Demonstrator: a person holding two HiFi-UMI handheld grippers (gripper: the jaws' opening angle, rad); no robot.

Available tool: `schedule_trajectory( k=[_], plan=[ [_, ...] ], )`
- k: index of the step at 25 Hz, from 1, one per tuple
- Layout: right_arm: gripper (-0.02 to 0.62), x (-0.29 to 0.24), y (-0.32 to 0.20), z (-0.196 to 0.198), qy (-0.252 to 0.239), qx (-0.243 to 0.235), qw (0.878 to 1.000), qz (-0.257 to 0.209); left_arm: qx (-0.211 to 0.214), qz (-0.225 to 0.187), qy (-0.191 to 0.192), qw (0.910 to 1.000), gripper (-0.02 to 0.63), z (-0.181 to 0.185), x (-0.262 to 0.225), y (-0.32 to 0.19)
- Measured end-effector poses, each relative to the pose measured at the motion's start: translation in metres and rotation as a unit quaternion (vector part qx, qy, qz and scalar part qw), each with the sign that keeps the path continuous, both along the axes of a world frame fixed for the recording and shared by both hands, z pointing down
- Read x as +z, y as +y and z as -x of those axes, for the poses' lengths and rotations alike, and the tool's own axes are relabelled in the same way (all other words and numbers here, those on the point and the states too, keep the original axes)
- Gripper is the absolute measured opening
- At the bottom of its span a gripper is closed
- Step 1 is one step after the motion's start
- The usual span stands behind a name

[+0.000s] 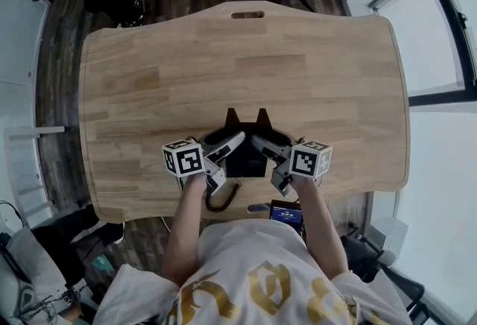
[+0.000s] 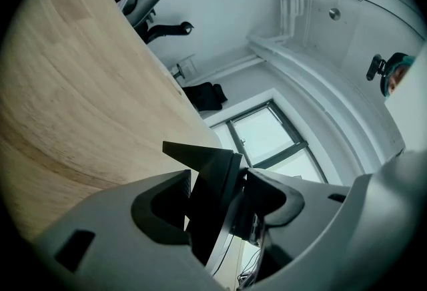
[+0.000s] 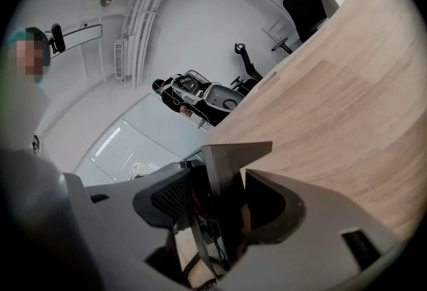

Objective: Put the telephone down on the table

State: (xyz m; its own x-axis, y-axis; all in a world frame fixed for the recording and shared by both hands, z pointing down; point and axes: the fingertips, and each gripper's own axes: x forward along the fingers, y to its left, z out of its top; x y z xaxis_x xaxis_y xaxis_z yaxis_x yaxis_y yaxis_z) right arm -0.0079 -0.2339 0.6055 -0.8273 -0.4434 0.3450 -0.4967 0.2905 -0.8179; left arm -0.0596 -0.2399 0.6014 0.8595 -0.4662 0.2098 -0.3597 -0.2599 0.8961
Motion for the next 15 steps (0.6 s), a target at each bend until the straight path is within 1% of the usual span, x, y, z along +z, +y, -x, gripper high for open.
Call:
schedule_trajectory(
  k=[15],
  plan=[
    [0.229, 0.022, -0.015, 0.003, -0.004, -0.003, 1.000, 0.019, -0.005, 0.023, -0.002, 0.9997, 0.242, 0.003, 0.021, -0.014]
  ],
)
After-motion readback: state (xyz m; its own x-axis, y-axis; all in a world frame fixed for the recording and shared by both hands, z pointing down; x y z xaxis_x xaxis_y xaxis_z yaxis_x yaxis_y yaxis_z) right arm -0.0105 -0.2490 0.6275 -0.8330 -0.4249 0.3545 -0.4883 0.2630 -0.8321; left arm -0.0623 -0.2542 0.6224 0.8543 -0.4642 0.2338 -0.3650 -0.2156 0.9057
